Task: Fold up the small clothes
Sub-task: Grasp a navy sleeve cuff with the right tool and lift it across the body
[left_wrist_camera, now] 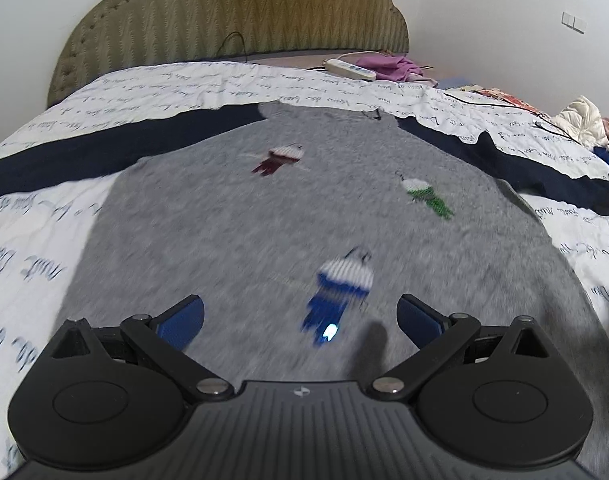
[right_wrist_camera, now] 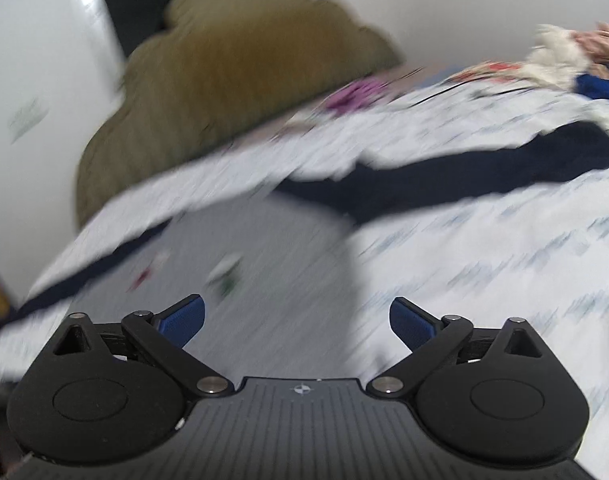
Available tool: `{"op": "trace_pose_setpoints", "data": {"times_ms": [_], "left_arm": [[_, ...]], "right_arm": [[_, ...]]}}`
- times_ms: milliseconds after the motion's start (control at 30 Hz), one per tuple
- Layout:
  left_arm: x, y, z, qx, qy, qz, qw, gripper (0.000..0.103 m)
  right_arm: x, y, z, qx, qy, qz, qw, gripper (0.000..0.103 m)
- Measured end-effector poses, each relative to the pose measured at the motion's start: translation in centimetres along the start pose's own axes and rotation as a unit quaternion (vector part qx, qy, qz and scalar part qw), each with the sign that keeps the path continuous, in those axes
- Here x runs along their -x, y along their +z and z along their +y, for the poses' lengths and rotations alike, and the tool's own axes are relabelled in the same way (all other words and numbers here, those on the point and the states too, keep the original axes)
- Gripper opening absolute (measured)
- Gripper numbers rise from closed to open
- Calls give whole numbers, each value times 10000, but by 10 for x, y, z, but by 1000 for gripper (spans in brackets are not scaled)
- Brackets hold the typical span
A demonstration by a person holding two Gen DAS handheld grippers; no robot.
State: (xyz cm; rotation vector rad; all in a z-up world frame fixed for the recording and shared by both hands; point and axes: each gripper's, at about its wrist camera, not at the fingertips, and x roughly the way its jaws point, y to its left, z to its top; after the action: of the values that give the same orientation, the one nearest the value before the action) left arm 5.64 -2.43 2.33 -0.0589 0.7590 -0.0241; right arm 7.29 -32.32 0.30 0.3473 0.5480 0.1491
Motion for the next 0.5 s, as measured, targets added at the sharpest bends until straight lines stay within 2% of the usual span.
{"op": "trace_pose_setpoints", "data": {"times_ms": [100,167,333,433,500], "left_arm": [[-14,8,-8,33,-48,143,9999,103],[-20,10,-10,64,-85,180,9998,103],[-32,15,-13,99,-56,324,9994,103],[-34,27,-10,344,-198,351,9986,103],[-35,36,-6,565,-323,307,9974,103]], "right_arm": [[-10,36,-68,-695,-490,-467,9953,87],[-16,56,-122,-1520,-742,-729,9829,80],[-26,78,-245,-3343,-1217,-1376,9244,67],[-35,76,-290,-4009,-1291,-1479,8948,60],[-42,72,-310,-4316,-1102,-1483,8829,56]]}}
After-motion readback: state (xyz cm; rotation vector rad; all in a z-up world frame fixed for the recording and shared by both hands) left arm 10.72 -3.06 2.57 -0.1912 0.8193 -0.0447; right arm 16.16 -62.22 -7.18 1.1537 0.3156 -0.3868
